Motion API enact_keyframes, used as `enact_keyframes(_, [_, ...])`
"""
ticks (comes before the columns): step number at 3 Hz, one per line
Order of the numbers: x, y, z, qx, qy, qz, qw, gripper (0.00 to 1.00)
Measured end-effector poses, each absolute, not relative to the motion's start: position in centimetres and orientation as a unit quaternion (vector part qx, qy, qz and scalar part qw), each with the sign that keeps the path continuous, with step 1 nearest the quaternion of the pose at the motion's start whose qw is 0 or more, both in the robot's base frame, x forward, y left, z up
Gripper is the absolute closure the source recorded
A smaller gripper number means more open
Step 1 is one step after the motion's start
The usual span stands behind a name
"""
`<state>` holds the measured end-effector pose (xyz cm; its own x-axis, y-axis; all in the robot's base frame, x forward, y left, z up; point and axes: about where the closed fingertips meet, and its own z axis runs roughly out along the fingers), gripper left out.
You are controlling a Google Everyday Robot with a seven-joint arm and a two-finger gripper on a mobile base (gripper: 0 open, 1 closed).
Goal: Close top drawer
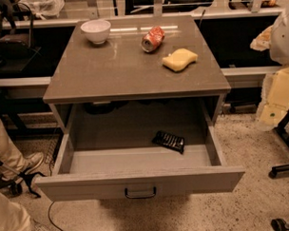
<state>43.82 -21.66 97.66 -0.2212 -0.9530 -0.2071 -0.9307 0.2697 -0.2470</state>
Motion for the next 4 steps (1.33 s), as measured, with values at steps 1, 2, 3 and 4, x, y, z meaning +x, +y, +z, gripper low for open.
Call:
enact_keyframes(1, [43.8, -21.7, 97.7, -0.603, 0.781, -0.035, 0.16, 0.0])
enact_keyframes(2, [43.7, -21.9, 97.7, -0.598, 0.785, -0.032, 0.16, 0.0])
enact_keyframes(3, [40.9, -19.9, 92.8, -0.551, 0.82, 0.069, 0.139, 0.0])
enact_keyframes(4, [37.4, -16.8, 87.2, -0.485, 0.852, 0.161, 0.114, 0.0])
